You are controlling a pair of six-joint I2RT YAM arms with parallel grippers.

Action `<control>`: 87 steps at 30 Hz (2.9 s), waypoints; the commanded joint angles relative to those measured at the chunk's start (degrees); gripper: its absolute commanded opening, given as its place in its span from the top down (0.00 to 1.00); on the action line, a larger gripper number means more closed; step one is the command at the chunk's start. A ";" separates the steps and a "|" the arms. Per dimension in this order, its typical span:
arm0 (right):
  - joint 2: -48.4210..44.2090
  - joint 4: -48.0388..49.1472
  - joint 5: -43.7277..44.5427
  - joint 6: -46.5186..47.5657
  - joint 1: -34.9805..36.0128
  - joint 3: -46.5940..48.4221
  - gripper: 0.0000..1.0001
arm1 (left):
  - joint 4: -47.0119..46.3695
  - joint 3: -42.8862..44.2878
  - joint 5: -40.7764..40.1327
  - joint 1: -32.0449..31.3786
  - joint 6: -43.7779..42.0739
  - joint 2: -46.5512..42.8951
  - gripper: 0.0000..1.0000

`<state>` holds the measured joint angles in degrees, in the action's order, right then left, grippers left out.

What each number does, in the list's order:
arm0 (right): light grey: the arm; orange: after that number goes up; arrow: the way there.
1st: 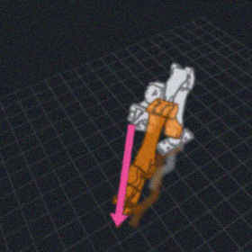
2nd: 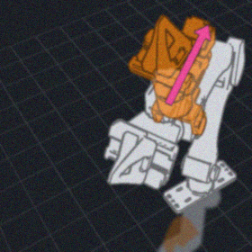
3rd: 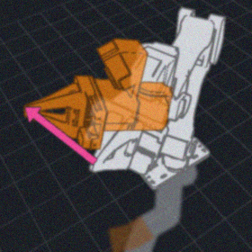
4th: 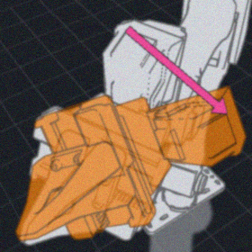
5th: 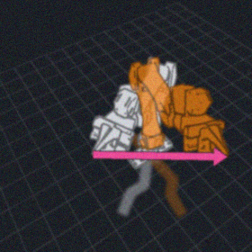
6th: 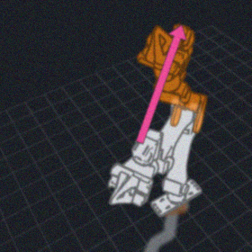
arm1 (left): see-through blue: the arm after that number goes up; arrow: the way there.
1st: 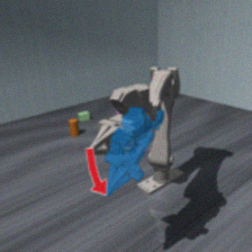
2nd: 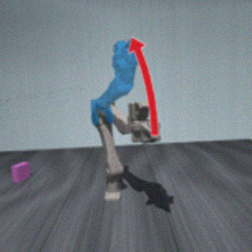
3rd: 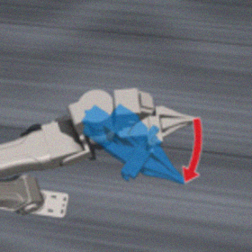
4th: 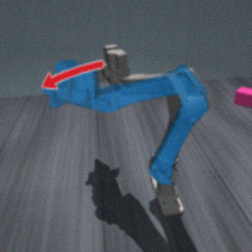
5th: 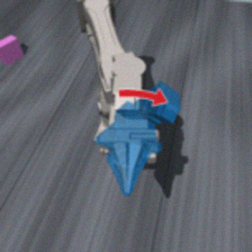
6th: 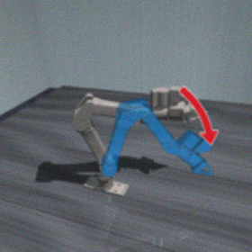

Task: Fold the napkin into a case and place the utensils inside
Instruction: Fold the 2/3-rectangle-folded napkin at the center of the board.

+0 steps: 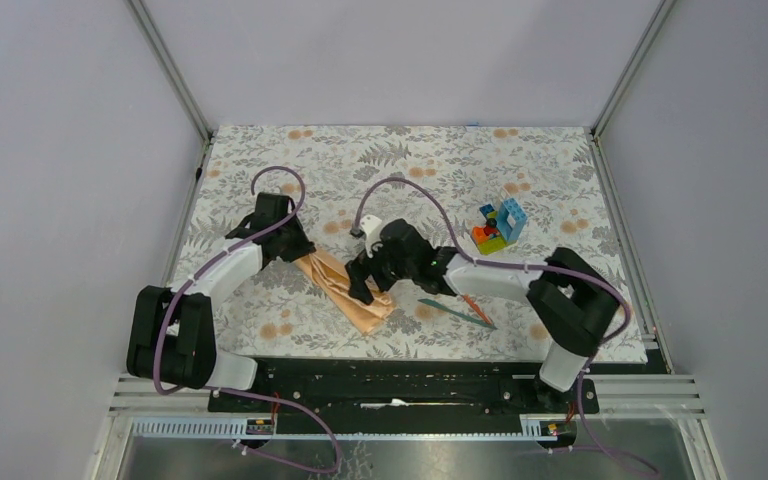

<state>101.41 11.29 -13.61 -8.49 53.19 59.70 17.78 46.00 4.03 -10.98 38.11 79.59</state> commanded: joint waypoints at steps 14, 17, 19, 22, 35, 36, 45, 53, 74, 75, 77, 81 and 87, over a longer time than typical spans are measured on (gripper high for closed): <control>-2.96 -10.94 29.77 16.58 15.33 -0.62 0.27 | -4.17 -1.52 4.98 2.96 -1.45 1.96 1.00; -1.09 -11.86 36.39 17.04 17.85 0.27 0.25 | -4.11 -1.19 5.72 3.22 -1.41 2.35 1.00; -0.02 -12.83 41.14 17.63 19.08 0.74 0.25 | -4.07 -1.00 5.81 3.29 -1.50 2.30 1.00; 0.94 -12.61 43.51 18.29 19.86 1.11 0.27 | -4.02 -0.87 5.99 3.42 -1.45 2.43 1.00; 0.92 -14.96 46.49 16.95 21.30 4.00 1.00 | -2.90 -0.59 6.61 4.79 -1.62 2.22 0.95; 0.95 -16.01 46.15 16.60 21.34 4.69 1.00 | -2.97 -0.91 6.75 5.10 -1.37 1.72 0.86; 2.19 -18.98 41.52 13.25 21.45 6.89 1.00 | -0.20 -3.94 6.30 8.34 2.46 -7.79 0.22; 2.70 -19.35 40.52 10.20 21.35 7.38 1.00 | 13.13 -10.00 1.37 9.05 16.84 -23.13 0.18; 2.62 -19.97 36.96 6.55 20.99 8.93 1.00 | -13.69 -34.99 14.64 -9.28 34.12 -31.23 0.79; 2.68 -20.11 36.88 6.47 20.99 9.06 1.00 | -14.15 -34.95 14.32 -9.79 34.08 -30.06 0.85; 2.65 -20.19 36.69 6.16 21.01 9.12 1.00 | -15.90 -35.24 13.19 -10.88 33.97 -28.15 0.91; 2.33 -21.02 35.82 5.19 20.98 10.06 1.00 | -20.79 -36.88 12.82 -12.15 34.53 -23.88 1.00; 2.64 -21.92 30.35 1.13 20.61 11.90 1.00 | -26.63 -39.28 10.11 -14.59 36.53 -19.35 1.00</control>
<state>104.05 -10.26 21.06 -3.46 73.93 68.40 -2.31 8.93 17.69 -24.36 72.86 57.87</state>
